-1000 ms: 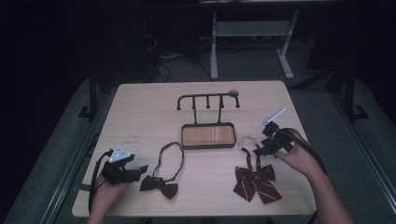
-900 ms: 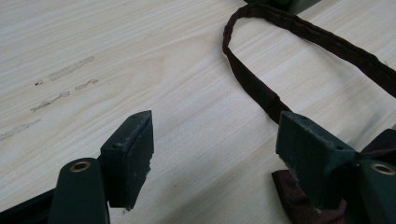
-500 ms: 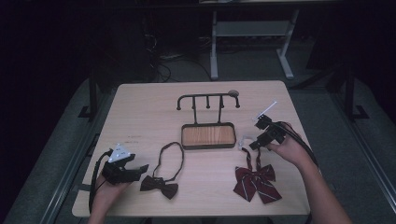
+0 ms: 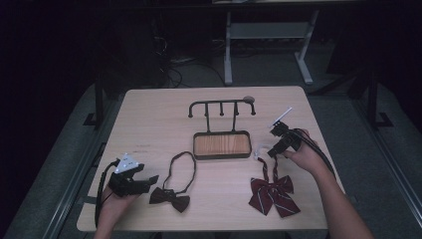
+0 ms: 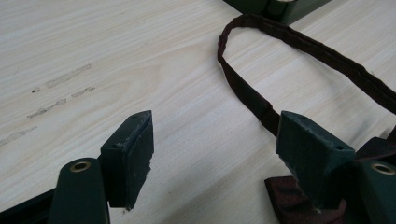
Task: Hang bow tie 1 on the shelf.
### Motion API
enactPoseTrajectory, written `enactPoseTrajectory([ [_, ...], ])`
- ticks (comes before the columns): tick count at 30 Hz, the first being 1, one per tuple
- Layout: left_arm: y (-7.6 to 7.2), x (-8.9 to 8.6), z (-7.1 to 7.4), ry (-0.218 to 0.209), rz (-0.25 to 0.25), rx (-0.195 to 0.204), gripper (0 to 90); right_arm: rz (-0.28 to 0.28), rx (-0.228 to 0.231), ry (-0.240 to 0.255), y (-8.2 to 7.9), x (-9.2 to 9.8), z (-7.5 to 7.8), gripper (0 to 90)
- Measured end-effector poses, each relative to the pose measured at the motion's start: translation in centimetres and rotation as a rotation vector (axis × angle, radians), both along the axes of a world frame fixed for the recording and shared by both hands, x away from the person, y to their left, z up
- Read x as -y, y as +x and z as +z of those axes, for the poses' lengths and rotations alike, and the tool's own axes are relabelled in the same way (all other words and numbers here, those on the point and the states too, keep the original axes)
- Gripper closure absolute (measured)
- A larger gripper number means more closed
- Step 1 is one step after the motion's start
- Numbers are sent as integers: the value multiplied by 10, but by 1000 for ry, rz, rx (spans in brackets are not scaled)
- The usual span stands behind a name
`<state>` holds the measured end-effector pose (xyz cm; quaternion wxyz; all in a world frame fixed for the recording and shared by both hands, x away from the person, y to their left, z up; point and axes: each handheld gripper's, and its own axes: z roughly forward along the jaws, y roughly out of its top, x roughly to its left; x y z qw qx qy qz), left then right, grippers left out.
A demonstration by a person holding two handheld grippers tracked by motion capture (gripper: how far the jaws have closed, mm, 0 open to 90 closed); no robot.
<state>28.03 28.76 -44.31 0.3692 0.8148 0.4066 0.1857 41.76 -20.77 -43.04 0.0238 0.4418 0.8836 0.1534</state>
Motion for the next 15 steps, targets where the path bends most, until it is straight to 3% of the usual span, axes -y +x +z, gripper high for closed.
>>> enactPoseTrajectory([
  [15, 0, 0, 0, -6, -2, -4, 282, 11, -13, -68, 4, -10, -10, 710],
])
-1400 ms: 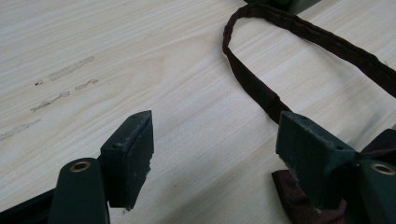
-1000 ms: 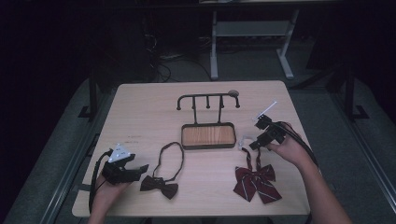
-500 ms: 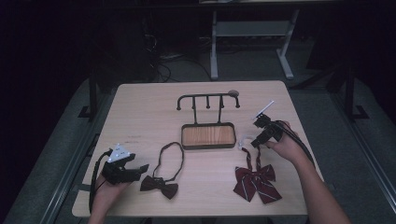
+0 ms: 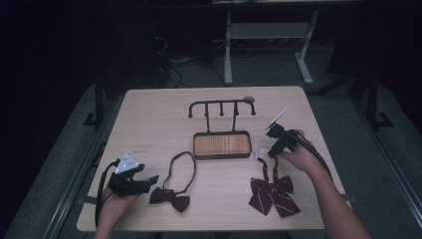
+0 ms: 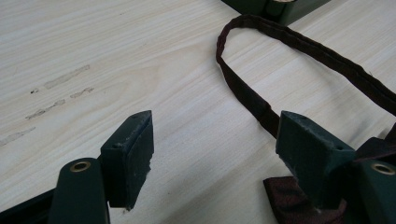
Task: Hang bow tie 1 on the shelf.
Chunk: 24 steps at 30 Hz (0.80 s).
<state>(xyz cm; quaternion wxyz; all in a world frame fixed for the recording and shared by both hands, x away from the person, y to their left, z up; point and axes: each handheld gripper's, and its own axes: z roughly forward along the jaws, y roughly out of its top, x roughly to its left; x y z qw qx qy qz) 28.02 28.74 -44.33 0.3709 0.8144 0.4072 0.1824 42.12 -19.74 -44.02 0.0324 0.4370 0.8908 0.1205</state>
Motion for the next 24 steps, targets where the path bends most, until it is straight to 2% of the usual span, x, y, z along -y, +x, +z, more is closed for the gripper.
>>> enactPoseTrajectory([
  [5, 0, 1, 0, -2, 1, 0, 282, 7, -3, -15, 0, -3, 0, 811],
  [12, 0, 1, 0, 3, -2, -2, 282, 1, -5, -7, -2, 1, 2, 830],
  [17, 0, 2, -1, 9, -10, -4, 282, 5, -18, 28, -6, 5, 8, 830],
  [21, 0, 3, -1, 7, -9, -3, 282, 11, -8, 59, -11, 8, 15, 830],
  [24, 0, 4, -1, 8, -9, -2, 282, 13, -2, 110, -15, 11, 23, 831],
])
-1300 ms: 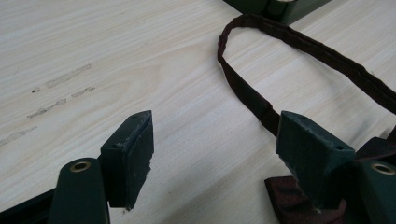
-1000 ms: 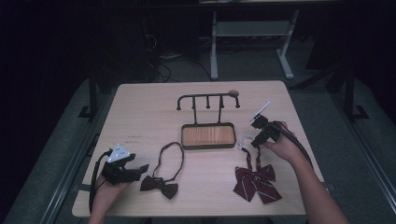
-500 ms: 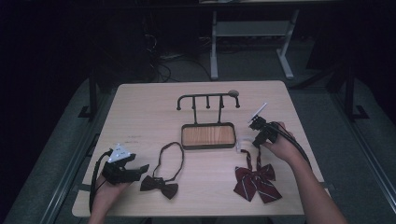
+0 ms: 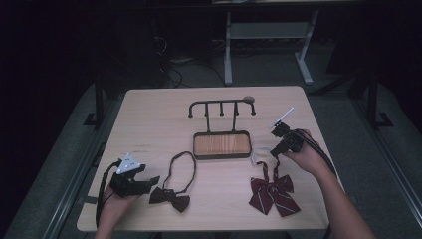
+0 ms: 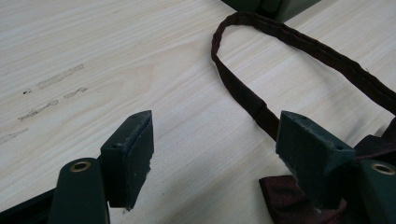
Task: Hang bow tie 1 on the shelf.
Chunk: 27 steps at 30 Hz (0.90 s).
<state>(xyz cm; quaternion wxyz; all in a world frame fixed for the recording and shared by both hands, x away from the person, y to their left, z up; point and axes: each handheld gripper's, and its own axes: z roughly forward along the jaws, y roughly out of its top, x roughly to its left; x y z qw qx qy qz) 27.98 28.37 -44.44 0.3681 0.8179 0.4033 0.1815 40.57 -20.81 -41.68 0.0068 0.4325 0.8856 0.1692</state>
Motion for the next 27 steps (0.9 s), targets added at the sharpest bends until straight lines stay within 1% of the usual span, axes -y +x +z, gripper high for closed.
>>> enactPoseTrajectory([
  [5, 0, 0, 0, -2, 1, -2, 282, 5, 1, 47, -5, 4, 8, 832],
  [8, 0, 0, 0, -2, 1, -2, 282, 12, 6, 47, -8, 4, 14, 832],
  [11, 0, 0, 0, -1, 2, -1, 282, 29, 10, 54, -11, 3, 21, 832],
  [13, 0, 0, -1, -2, 2, -2, 282, 41, 20, 50, -13, 1, 27, 832],
  [19, 0, 0, -1, 0, 2, -2, 282, 66, 32, 47, -18, -3, 39, 833],
  [22, 0, 0, -1, -2, 3, -5, 282, 81, 35, 56, -21, -5, 45, 833],
  [27, 1, 0, -1, 0, 1, -5, 282, 102, 58, 54, -25, -8, 56, 833],
])
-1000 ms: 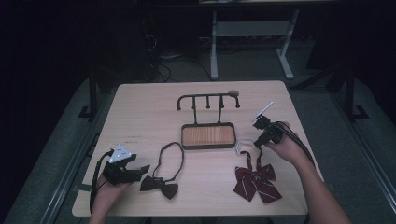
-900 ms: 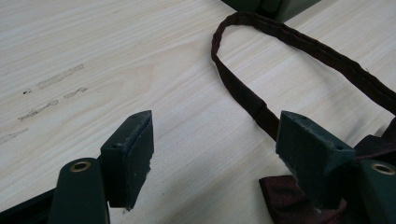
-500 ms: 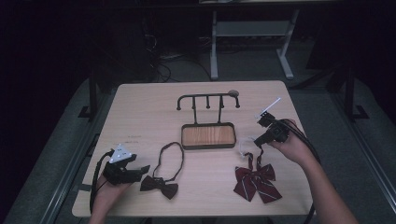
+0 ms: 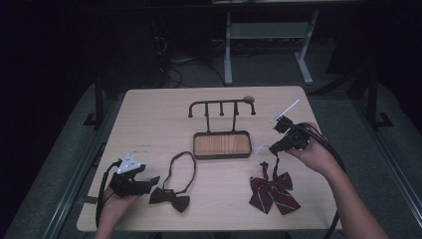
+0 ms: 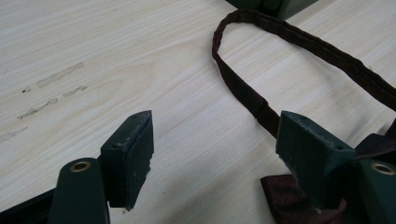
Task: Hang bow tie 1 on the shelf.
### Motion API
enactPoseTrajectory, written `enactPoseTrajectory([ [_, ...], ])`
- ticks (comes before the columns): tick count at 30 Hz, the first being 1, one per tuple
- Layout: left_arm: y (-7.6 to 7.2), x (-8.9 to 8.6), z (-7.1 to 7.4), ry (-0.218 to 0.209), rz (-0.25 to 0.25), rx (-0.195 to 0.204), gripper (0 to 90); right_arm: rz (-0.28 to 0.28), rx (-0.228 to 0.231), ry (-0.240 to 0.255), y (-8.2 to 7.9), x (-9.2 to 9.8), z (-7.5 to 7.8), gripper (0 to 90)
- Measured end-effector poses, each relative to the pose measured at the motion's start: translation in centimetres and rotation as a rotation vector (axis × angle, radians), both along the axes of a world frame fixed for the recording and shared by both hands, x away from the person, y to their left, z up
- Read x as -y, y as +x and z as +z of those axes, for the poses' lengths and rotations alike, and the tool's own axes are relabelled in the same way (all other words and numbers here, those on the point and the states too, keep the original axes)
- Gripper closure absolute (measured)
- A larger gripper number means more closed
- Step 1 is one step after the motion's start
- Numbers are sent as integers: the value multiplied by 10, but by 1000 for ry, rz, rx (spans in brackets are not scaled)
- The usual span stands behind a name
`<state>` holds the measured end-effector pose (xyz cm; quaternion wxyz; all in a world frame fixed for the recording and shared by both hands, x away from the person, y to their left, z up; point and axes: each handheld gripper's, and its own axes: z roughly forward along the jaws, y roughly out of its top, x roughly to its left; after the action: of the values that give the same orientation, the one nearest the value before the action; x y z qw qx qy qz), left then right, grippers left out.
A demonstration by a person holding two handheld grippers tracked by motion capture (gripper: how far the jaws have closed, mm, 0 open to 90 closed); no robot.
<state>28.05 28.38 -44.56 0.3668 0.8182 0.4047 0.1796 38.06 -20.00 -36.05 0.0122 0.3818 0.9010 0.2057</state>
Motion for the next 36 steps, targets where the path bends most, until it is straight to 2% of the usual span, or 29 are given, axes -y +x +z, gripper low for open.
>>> enactPoseTrajectory([
  [25, 0, -1, 1, 5, -4, 9, 282, 49, 60, 10, -15, -3, 46, 834],
  [36, 0, 0, 0, -3, -3, 6, 281, 69, 60, 33, -15, -5, 68, 834],
])
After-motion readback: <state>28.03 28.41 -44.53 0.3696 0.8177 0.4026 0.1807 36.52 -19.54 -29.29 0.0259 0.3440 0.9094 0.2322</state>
